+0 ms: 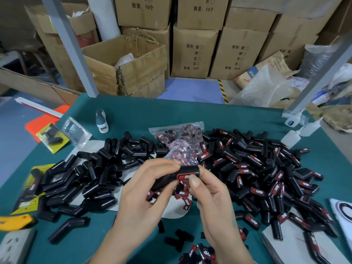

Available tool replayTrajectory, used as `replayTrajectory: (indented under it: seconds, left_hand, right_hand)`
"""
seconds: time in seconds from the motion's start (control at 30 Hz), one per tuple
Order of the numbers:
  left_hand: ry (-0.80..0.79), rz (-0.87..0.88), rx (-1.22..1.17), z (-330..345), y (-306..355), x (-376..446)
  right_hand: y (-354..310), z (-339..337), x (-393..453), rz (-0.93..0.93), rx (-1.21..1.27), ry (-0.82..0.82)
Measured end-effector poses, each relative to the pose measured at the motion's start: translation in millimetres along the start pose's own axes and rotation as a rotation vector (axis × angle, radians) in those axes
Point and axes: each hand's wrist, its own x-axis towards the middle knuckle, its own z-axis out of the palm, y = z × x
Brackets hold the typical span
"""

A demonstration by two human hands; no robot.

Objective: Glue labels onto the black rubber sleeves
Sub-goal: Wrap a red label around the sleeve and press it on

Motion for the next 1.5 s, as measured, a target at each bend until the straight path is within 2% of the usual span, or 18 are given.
replayTrajectory:
  seconds: [0.2, 0.37, 0.57, 0.83, 1.0, 1.2, 1.5]
  left_hand:
    - [-0.023, 0.086, 0.103, -1, 1, -1]
    - [-0.002, 0.139, 0.159, 2, -1, -1]
    - [-0.025, 0.234, 0.262, 1, -5, 1]
    - [-0.048, 0.190, 0.211, -4, -6, 1]
    - [-0.021, 0.071, 0.138, -3, -4, -1]
    - [-0.026, 0.212, 0.142, 1, -8, 0]
    - [-0.032, 0.252, 0.148, 2, -11, -3]
  right_hand:
    - [-2, 0, 0, 0.055, 0.051, -0.027]
    - [-3, 3, 1, 0.137, 0.250, -0.050]
    - [-8, 4, -2, 0.121, 0.343, -0.093]
    - [-7, 5, -1, 0.129, 0.291, -0.046]
    - [-5, 4, -2, 0.134, 0.235, -0.020]
    - [-7, 1, -2, 0.124, 0.282, -0.096]
    - [-4, 1, -1, 0.105, 0.285, -0.032]
